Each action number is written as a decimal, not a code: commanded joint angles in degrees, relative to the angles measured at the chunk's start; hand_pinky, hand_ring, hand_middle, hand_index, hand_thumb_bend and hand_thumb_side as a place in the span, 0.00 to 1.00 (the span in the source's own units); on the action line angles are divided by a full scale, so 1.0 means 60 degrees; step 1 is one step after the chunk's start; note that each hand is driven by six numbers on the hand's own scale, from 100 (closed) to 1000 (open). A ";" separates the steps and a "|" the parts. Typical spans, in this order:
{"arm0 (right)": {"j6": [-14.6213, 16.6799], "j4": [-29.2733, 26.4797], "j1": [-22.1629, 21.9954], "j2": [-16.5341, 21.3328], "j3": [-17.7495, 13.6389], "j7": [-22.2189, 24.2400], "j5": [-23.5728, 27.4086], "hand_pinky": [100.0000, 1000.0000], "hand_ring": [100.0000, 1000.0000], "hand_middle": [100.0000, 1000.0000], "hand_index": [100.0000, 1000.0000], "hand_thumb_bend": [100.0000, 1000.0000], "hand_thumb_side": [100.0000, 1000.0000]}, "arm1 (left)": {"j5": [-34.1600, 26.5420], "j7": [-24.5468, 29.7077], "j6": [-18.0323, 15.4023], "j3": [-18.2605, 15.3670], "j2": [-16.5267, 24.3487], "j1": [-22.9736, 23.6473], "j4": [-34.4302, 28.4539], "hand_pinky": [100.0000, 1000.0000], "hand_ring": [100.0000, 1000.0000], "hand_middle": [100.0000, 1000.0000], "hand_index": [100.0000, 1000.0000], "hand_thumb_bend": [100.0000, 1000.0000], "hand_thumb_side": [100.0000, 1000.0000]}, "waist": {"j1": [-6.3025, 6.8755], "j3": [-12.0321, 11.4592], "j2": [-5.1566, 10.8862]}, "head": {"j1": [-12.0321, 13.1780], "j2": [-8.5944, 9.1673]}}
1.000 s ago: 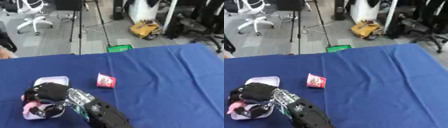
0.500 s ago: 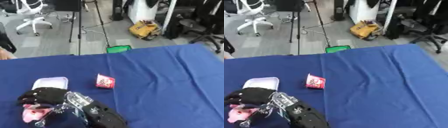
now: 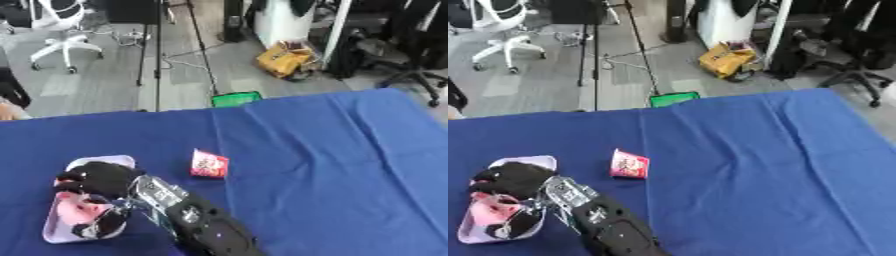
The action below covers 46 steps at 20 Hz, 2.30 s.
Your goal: Pick up objects on the table and place them in the box.
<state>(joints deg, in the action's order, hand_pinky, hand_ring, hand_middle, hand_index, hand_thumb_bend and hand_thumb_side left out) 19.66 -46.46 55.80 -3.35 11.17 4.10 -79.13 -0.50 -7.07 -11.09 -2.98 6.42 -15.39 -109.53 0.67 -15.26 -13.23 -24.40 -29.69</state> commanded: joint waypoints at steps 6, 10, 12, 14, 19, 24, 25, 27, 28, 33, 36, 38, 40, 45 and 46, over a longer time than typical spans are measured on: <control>-0.0376 -0.0985 0.0583 0.0877 -0.0313 0.0309 0.0841 1.00 1.00 0.98 0.98 0.49 0.40 | 0.0014 -0.0020 -0.0014 -0.0073 0.0116 -0.0064 -0.0164 0.64 0.67 0.76 0.83 0.43 0.74 | -0.0144 0.0305 0.0078 | 0.0094 0.0133; -0.0216 -0.1885 0.0557 0.1301 -0.0304 0.0496 0.2585 0.99 1.00 0.95 0.97 0.40 0.44 | 0.0063 -0.0076 -0.0016 -0.0134 0.0140 -0.0042 -0.0187 0.64 0.67 0.76 0.83 0.43 0.74 | -0.0231 0.0615 0.0095 | 0.0222 0.0115; -0.0313 -0.2396 0.0489 0.1556 -0.0287 0.0581 0.3413 0.99 1.00 0.95 0.97 0.39 0.44 | 0.0089 -0.0106 -0.0018 -0.0166 0.0152 -0.0029 -0.0202 0.64 0.67 0.76 0.83 0.43 0.74 | -0.0261 0.0762 0.0114 | 0.0295 0.0103; -0.0460 -0.2890 0.0386 0.1806 -0.0326 0.0609 0.4187 0.98 1.00 0.92 0.95 0.37 0.44 | 0.0115 -0.0145 -0.0015 -0.0204 0.0175 -0.0003 -0.0210 0.64 0.67 0.76 0.83 0.43 0.74 | -0.0284 0.0932 0.0143 | 0.0382 0.0085; -0.0999 -0.4792 -0.0308 0.2755 -0.0609 0.0244 0.8034 0.95 0.99 0.89 0.93 0.32 0.45 | 0.0203 -0.0250 -0.0010 -0.0311 0.0261 0.0101 -0.0209 0.63 0.67 0.76 0.83 0.43 0.74 | -0.0324 0.1501 0.0223 | 0.0701 0.0034; -0.1393 -0.7370 -0.1615 0.4107 -0.1141 0.0371 1.1686 0.88 0.95 0.86 0.90 0.19 0.56 | 0.0293 -0.0330 -0.0003 -0.0410 0.0354 0.0185 -0.0190 0.63 0.68 0.77 0.83 0.43 0.74 | -0.0335 0.1984 0.0204 | 0.1064 0.0014; -0.1486 -0.7787 -0.1945 0.4337 -0.1348 0.0372 1.2144 0.88 0.95 0.86 0.90 0.19 0.56 | 0.0314 -0.0332 0.0008 -0.0428 0.0363 0.0192 -0.0176 0.63 0.68 0.77 0.83 0.43 0.74 | -0.0319 0.2058 0.0191 | 0.1129 0.0017; -0.1673 -0.8402 -0.2473 0.4670 -0.1673 0.0330 1.2760 0.87 0.94 0.85 0.90 0.19 0.56 | 0.0344 -0.0326 0.0020 -0.0444 0.0372 0.0202 -0.0159 0.63 0.68 0.77 0.83 0.43 0.74 | -0.0281 0.2149 0.0172 | 0.1245 0.0026; -0.1749 -0.8639 -0.2694 0.4789 -0.1807 0.0284 1.2944 0.87 0.94 0.84 0.90 0.19 0.56 | 0.0356 -0.0322 0.0023 -0.0453 0.0382 0.0212 -0.0154 0.63 0.68 0.77 0.83 0.43 0.74 | -0.0262 0.2178 0.0163 | 0.1312 0.0030; -0.2018 -0.9358 -0.3371 0.5006 -0.2195 0.0038 1.3273 0.86 0.94 0.84 0.89 0.22 0.52 | 0.0393 -0.0345 0.0026 -0.0519 0.0398 0.0278 -0.0135 0.63 0.68 0.78 0.84 0.43 0.74 | -0.0162 0.2302 0.0107 | 0.1576 0.0007; -0.2095 -0.9569 -0.3532 0.5010 -0.2283 0.0019 1.3254 0.86 0.93 0.83 0.89 0.22 0.51 | 0.0411 -0.0325 0.0028 -0.0531 0.0382 0.0289 -0.0132 0.63 0.69 0.78 0.85 0.43 0.74 | -0.0111 0.2325 0.0119 | 0.1626 0.0032; -0.2130 -0.9669 -0.3638 0.4989 -0.2328 -0.0009 1.3233 0.86 0.93 0.83 0.89 0.21 0.51 | 0.0415 -0.0336 0.0025 -0.0543 0.0407 0.0303 -0.0134 0.63 0.69 0.78 0.86 0.43 0.74 | -0.0067 0.2354 0.0126 | 0.1661 0.0028; -0.2172 -0.9735 -0.3672 0.4990 -0.2367 -0.0047 1.3221 0.86 0.93 0.82 0.88 0.18 0.54 | 0.0415 -0.0343 0.0020 -0.0547 0.0388 0.0290 -0.0139 0.63 0.69 0.78 0.86 0.43 0.75 | -0.0026 0.2370 0.0120 | 0.1704 0.0010; -0.2228 -0.9709 -0.3735 0.5001 -0.2379 -0.0128 1.3054 0.86 0.93 0.82 0.88 0.19 0.52 | 0.0419 -0.0375 0.0030 -0.0562 0.0387 0.0310 -0.0127 0.63 0.68 0.78 0.86 0.43 0.75 | 0.0004 0.2363 0.0151 | 0.1746 -0.0050; -0.2226 -0.9701 -0.3736 0.5002 -0.2381 -0.0138 1.3040 0.86 0.93 0.82 0.89 0.20 0.51 | 0.0423 -0.0387 0.0034 -0.0567 0.0379 0.0307 -0.0129 0.63 0.68 0.78 0.86 0.42 0.75 | 0.0009 0.2372 0.0158 | 0.1752 -0.0068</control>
<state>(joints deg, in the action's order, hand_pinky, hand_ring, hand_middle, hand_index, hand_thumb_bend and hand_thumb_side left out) 6.45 -103.64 32.71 25.06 -2.47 3.47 -0.50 1.67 -9.12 -10.82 -5.88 7.57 -13.07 -109.50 -0.09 -1.09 -13.22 -14.08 -29.73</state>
